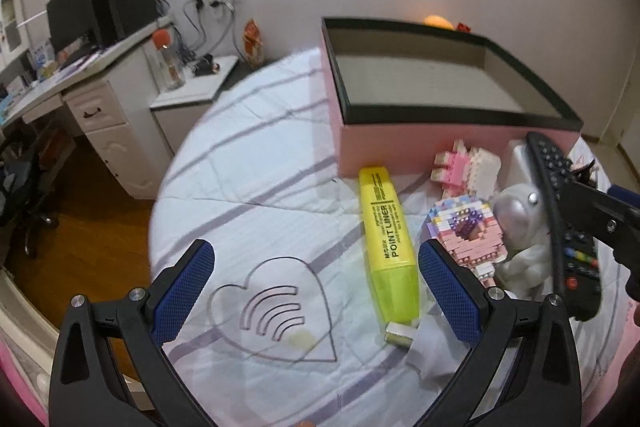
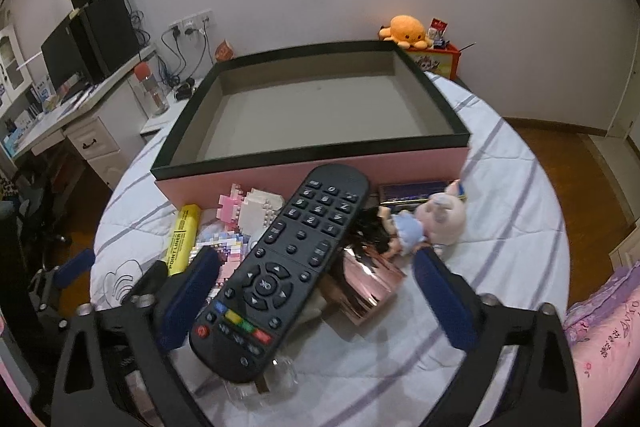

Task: Organize rigid objects
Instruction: 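Grasp the yellow highlighter with the left tool while the right tool grasps the black remote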

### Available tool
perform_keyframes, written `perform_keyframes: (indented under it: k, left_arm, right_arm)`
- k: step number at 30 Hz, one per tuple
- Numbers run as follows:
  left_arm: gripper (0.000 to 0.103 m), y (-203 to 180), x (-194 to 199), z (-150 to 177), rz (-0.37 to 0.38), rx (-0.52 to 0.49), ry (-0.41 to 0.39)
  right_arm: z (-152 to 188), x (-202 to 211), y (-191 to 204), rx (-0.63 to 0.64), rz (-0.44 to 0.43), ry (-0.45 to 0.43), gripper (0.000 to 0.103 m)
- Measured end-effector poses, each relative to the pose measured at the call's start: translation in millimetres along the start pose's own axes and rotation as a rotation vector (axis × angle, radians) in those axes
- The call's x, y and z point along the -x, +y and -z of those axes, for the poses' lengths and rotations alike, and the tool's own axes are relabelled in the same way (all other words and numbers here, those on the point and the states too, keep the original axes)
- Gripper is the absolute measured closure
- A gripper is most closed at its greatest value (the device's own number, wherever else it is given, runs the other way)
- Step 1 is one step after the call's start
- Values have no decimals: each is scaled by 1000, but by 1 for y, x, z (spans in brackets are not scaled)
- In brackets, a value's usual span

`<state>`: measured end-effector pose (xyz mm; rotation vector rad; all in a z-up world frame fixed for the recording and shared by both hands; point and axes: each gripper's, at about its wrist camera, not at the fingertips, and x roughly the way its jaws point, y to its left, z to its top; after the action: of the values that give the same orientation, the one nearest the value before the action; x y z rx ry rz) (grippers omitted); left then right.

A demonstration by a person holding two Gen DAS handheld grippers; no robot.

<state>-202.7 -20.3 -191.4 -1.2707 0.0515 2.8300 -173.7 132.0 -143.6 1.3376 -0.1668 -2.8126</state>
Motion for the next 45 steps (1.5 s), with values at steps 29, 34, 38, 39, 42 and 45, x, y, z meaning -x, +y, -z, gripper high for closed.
perform_keyframes:
  k: [29,34,38,39,42,45]
  left_arm:
    - [27,-7,-34,-9,16,15,56]
    - [71,-2,-26,-4,38,26,26]
    - [77,14,-23,-3,108,87,27]
    - [77,17,-22,-2,114,98,26]
    - [77,21,-19,-1,128,120,21]
    - [77,24,-12,-1,129,132,10]
  right_arm:
    - [6,-13,-14,124,106,11,56]
    - [6,-6,-25,83,14,4,60]
    - [7,2,-30,54,-40,-12,61]
    - [7,4,-31,49,-56,-13,60]
    - [6,10,-31,45,-67,-27,60]
    - [4,19,-30,45,-76,-46,61]
